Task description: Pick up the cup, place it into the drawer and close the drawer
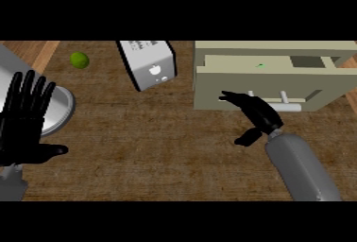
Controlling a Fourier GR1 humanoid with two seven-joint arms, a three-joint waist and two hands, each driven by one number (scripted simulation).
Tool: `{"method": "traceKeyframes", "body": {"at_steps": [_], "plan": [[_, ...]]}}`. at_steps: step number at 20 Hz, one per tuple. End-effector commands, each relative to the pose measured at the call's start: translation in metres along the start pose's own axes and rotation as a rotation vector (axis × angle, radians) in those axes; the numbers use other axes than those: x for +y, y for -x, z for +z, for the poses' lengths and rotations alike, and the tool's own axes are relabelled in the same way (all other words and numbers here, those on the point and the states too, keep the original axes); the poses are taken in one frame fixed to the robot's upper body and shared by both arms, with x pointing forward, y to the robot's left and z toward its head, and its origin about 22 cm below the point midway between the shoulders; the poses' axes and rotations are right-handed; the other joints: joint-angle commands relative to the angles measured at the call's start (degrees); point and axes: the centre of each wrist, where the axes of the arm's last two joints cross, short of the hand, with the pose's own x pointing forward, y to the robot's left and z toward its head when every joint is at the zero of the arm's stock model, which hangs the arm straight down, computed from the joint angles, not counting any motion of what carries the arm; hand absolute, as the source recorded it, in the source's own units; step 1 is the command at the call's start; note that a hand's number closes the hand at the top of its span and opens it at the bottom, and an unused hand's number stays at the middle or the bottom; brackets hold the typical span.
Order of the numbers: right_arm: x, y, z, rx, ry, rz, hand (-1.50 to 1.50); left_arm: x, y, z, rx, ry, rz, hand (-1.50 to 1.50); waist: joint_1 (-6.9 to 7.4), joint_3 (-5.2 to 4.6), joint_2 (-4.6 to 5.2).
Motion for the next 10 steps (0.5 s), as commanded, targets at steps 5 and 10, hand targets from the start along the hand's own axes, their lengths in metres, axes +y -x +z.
{"method": "traceKeyframes", "body": {"at_steps": [5,10], "plan": [[-0.020,0.021,-0.038,0.016,-0.032,-0.079,-1.50,0.012,-0.006,0.005,-0.021,0.013,0.014,-1.50,0.77,0.03,0.28],[-0.049,0.041,-0.040,0.040,-0.036,-0.082,-1.50,0.019,-0.003,0.004,-0.004,0.028,0.029,-1.50,1.67,0.07,0.78]]}}
